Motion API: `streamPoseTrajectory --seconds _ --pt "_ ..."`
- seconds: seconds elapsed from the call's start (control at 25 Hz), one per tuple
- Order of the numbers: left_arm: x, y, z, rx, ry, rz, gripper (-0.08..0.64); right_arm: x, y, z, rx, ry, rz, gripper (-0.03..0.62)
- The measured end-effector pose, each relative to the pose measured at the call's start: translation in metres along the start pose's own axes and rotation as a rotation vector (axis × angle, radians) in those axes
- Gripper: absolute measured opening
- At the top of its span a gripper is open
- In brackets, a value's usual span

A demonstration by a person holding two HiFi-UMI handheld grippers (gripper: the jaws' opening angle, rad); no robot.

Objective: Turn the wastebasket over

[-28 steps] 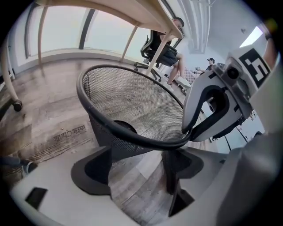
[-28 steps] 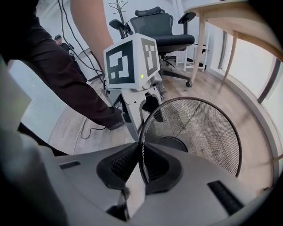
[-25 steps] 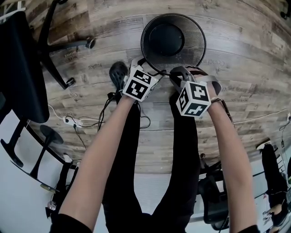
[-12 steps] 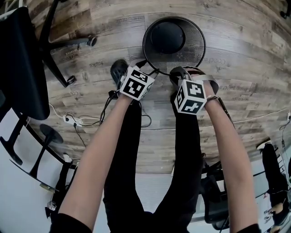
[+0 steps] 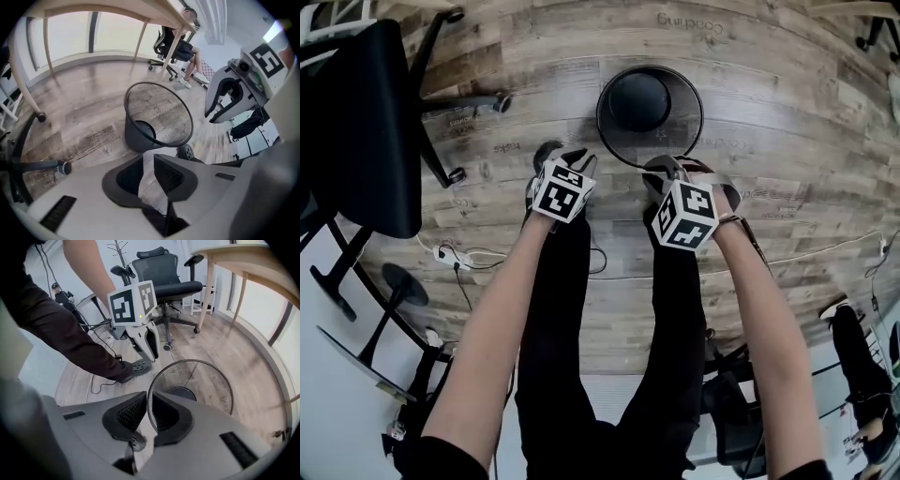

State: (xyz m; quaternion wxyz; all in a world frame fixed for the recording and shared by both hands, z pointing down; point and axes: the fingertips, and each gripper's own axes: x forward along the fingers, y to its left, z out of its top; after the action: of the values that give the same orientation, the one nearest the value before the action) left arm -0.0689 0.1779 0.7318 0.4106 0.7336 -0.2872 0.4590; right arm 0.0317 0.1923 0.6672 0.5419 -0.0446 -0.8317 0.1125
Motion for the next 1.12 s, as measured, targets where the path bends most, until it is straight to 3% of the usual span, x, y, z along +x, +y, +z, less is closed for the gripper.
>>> streamPoseTrajectory --seconds 0.28,0.52,0.72,1.12 --pt "-0.076 -0.028 0.036 0.001 -0.045 0.003 0.051 -0.081 -0.012 0.024 0.122 -0.007 -0.08 0.057" --pt "-0.147 -0.065 0.087 0.057 -0.105 0.001 0.035 -0.163 -0.021 0.042 0.265 -0.079 -0.181 0.055" --pt "-0.216 -0.096 0.142 -0.023 -0.26 -0.032 0.032 -0.231 -0.02 0.069 0.331 -0.166 -0.26 0.055" --pt "-0.384 -0.146 0.231 -0.031 -0.56 -0.096 0.031 -0.394 -0.021 0.134 0.39 -0.422 -0.413 0.032"
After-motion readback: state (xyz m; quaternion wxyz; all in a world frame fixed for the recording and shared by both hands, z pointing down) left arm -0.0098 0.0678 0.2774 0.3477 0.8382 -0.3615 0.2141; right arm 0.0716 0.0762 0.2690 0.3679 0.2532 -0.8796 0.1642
